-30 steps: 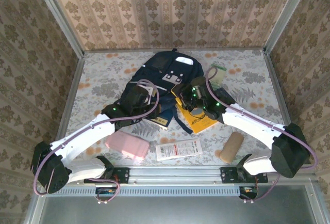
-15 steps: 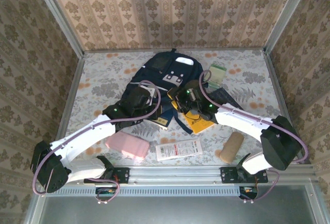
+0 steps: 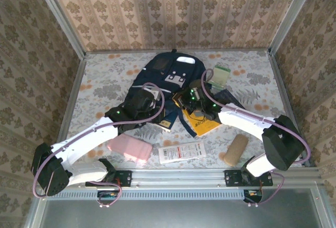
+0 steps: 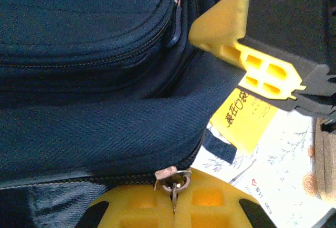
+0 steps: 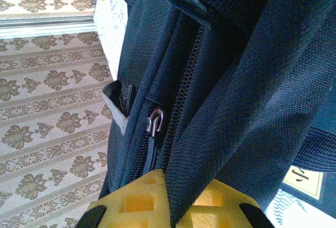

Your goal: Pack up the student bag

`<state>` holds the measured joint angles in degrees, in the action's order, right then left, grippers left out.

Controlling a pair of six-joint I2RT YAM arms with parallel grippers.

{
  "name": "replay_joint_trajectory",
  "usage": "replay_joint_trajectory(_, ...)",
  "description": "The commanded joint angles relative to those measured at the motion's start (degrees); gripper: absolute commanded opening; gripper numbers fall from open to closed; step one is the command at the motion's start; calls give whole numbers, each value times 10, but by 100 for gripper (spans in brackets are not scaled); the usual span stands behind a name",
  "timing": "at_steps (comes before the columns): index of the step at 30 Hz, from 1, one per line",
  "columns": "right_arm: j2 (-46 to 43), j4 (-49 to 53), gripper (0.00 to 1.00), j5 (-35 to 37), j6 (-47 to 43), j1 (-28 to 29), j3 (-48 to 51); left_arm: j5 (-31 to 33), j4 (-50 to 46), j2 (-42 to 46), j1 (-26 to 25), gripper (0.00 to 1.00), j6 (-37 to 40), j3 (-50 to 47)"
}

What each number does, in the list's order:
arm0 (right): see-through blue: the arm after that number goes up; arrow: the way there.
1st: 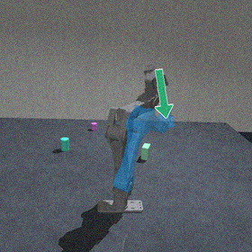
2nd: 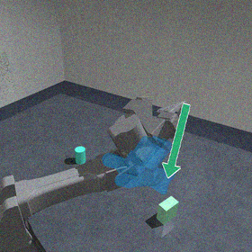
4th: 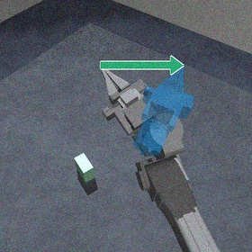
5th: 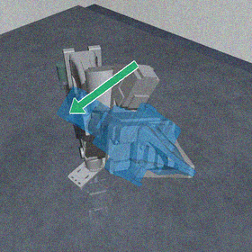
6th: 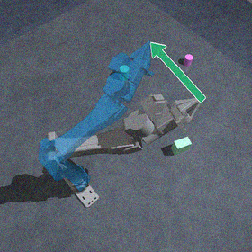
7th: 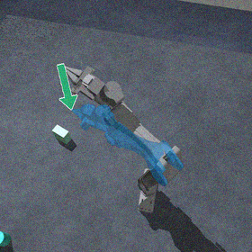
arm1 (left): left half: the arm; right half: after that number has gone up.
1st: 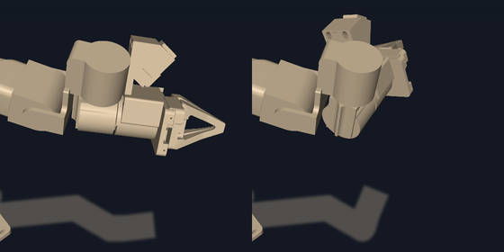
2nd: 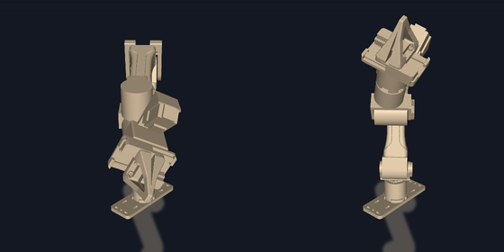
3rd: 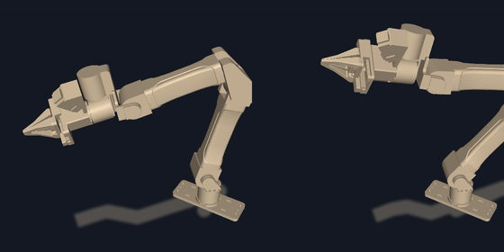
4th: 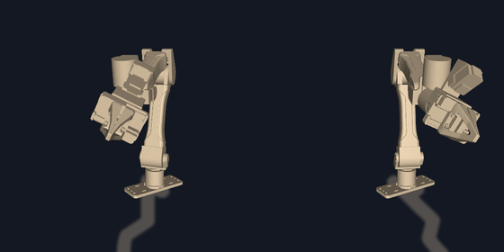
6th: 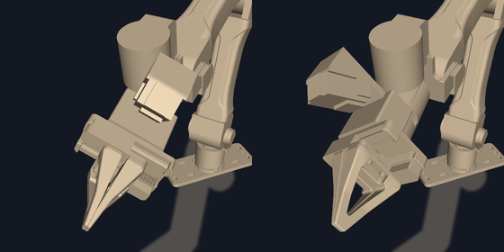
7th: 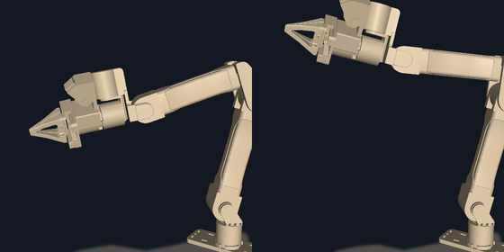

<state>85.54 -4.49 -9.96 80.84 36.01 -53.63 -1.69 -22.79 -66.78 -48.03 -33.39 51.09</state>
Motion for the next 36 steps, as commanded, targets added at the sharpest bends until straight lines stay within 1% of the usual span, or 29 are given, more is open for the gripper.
replay_joint_trajectory(1,-9,31,0,31,-68,-47,-13,5,-26,35,9,0,10,21)
replay_joint_trajectory(3,-5,45,0,16,-89,-55,-23,-8,-31,41,20,0,8,16)
replay_joint_trajectory(8,-1,64,0,8,-136,-63,-34,-47,-35,52,56,0,1,0)
replay_joint_trajectory(22,13,104,0,-51,-217,-113,-73,-123,-55,75,131,0,-8,-47)
replay_joint_trajectory(26,13,132,0,-50,-244,-126,-93,-131,-64,75,141,0,-2,-50)
replay_joint_trajectory(31,25,150,0,-32,-262,-135,-113,-137,-62,76,148,0,-1,-57)
replay_joint_trajectory(33,39,153,0,-42,-267,-135,-129,-140,-56,73,148,0,-3,-57)
replay_joint_trajectory(34,46,152,3,-48,-267,-136,-135,-144,-51,70,148,0,-6,-57)
replay_joint_trajectory(35,53,151,8,-54,-267,-136,-140,-147,-47,69,147,0,-9,-58)
replay_joint_trajectory(36,60,147,12,-64,-266,-136,-146,-149,-43,68,147,0,-12,-58)
